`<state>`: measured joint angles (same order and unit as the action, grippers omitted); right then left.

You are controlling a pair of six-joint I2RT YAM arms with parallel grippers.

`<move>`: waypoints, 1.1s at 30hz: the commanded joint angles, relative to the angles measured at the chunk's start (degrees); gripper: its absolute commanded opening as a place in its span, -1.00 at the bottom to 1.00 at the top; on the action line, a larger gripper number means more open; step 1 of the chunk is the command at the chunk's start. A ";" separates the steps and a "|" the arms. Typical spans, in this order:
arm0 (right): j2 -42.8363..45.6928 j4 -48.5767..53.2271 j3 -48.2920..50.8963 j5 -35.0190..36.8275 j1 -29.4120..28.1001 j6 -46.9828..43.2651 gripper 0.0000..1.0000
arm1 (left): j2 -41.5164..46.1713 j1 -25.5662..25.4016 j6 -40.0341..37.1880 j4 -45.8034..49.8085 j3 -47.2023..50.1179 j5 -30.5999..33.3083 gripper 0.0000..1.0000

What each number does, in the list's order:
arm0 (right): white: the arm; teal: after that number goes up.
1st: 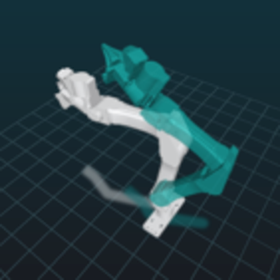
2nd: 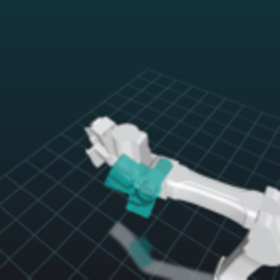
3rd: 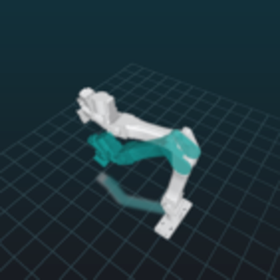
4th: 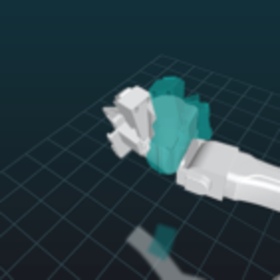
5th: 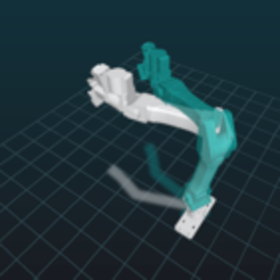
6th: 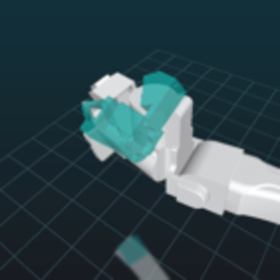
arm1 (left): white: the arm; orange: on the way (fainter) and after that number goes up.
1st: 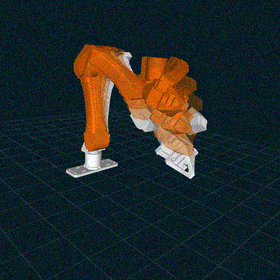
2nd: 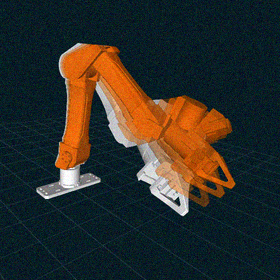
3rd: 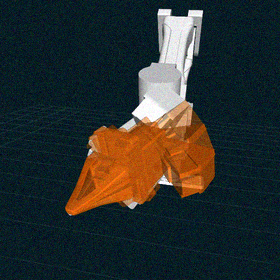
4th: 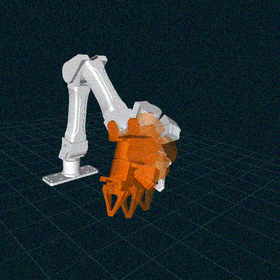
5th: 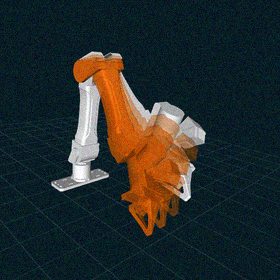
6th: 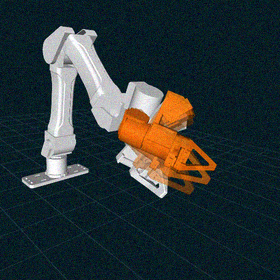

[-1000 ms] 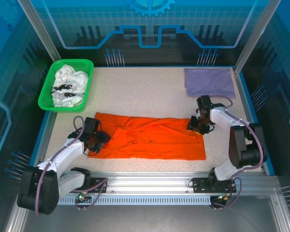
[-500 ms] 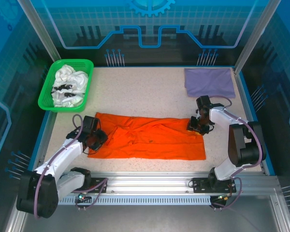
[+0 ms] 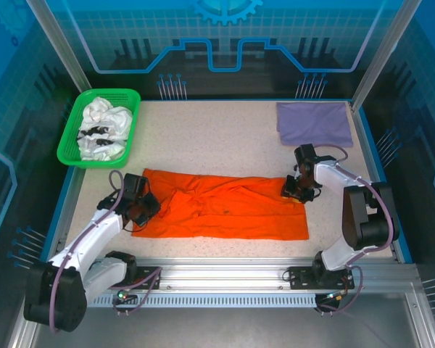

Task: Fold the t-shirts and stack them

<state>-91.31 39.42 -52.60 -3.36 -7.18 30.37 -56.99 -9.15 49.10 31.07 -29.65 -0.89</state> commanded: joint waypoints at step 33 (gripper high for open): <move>1.64 0.26 3.72 1.07 -2.02 -1.44 -0.55 | 0.82 0.02 -1.66 -0.02 -0.67 0.01 -1.00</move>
<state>-89.47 39.00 -49.47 -0.99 -8.34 29.17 -56.60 -9.17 48.90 31.00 -29.65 -0.91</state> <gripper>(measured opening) 0.239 0.052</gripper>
